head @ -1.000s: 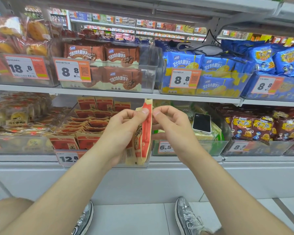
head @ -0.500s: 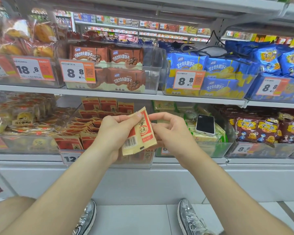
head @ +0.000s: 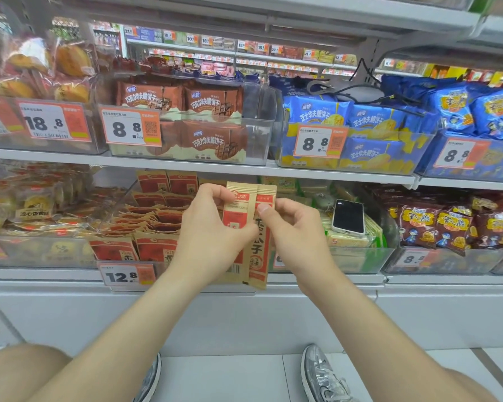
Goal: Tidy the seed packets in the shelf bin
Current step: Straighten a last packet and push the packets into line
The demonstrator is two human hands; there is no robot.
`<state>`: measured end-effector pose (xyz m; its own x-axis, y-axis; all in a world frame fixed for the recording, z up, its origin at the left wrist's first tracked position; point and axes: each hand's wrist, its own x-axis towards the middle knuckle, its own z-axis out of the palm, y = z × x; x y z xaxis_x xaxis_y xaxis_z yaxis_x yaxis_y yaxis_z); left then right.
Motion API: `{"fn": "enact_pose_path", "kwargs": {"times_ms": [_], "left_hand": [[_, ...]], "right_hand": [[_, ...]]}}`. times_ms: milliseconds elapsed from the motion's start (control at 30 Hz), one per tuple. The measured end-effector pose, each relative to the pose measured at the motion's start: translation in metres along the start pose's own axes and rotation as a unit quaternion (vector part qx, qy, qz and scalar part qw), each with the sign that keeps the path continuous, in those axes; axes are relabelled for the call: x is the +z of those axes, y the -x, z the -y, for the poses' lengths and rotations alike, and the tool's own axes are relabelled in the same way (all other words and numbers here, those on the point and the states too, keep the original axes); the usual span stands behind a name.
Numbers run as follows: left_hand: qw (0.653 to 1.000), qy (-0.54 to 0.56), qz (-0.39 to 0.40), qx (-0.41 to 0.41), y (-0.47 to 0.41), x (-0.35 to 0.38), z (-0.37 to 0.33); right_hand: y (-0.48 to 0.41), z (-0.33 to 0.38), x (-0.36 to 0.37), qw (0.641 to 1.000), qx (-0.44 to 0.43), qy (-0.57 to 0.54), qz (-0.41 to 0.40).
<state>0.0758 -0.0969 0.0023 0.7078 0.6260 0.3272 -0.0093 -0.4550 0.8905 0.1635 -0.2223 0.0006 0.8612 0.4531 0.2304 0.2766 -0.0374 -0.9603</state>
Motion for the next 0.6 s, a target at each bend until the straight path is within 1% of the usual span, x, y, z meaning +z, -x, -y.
{"fn": "enact_pose_path", "kwargs": {"times_ms": [100,267,367,500,600], "left_hand": [[1.0,-0.003,0.003,0.007,0.002,0.005,-0.001],[1.0,0.014,0.014,0.018,0.003,0.01,0.001],[0.998,0.049,0.033,0.037,0.003,0.015,0.002],[0.996,0.07,-0.016,0.058,0.004,0.02,0.001],[0.992,0.117,-0.017,0.039,0.004,0.018,0.001]], "right_hand": [[-0.001,0.002,0.001,0.998,0.035,-0.039,-0.03],[0.0,0.004,-0.001,0.996,0.062,-0.055,-0.035],[0.001,0.005,0.001,0.995,0.051,-0.071,-0.054],[0.0,0.003,0.004,0.993,0.036,-0.082,-0.076],[0.0,0.002,0.001,0.994,0.006,-0.086,-0.066]]}}
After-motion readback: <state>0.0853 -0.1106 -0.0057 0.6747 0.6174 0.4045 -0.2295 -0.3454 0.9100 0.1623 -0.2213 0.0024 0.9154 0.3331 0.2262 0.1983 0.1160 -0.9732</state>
